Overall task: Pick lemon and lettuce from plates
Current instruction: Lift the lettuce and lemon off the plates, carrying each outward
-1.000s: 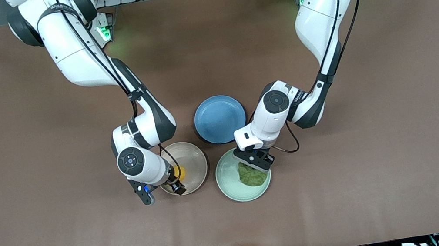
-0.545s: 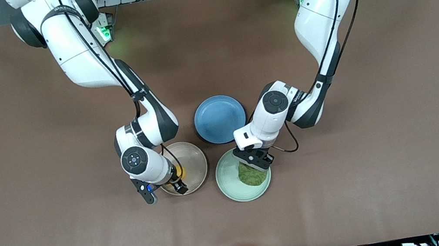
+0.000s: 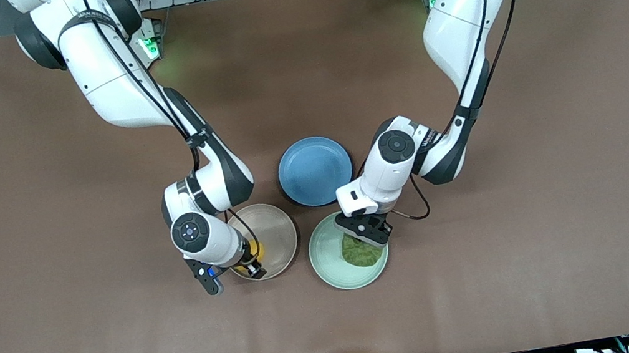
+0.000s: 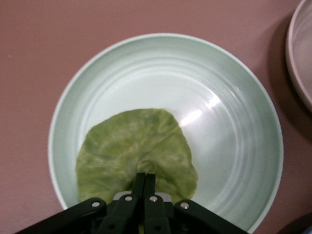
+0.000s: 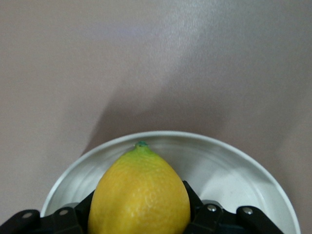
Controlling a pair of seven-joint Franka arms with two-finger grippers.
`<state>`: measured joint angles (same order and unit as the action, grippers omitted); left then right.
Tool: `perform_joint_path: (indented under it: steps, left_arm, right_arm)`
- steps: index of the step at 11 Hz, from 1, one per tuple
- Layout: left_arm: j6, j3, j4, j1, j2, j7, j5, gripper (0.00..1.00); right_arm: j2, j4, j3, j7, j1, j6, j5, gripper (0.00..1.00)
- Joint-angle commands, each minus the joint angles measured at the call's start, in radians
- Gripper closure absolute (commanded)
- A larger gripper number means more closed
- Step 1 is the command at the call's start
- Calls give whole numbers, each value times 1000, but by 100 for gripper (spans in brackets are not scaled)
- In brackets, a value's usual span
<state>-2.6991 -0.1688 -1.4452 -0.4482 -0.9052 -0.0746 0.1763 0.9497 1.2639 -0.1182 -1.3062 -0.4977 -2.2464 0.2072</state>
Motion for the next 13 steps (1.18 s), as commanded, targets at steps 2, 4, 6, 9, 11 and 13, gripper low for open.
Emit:
perform_joint_path:
  steps: [2, 4, 6, 9, 11, 13]
  left_arm:
    - [175, -2, -11, 8, 115, -8, 9, 100]
    - [287, 0, -11, 31, 196, -8, -3, 100]
    - [398, -5, -12, 80, 281, -5, -6, 100]
    - [547, -11, -17, 178, 342, 4, -91, 100]
    - [614, -8, -18, 250, 344, 12, -112, 100]
    - [666, -8, -44, 348, 335, 91, -110, 100]
  right_arm:
    - [-26, -29, 51, 50, 76, 75, 8, 61]
    - [-58, -32, 57, 112, 100, 169, 6, 62]
    - [-92, -32, 58, 172, 138, 235, 11, 62]
    - [-162, -25, 74, 310, 212, 326, 12, 62]
    - [-219, -5, 92, 413, 278, 395, 11, 62]
    - [-310, 99, 94, 529, 332, 403, 9, 62]
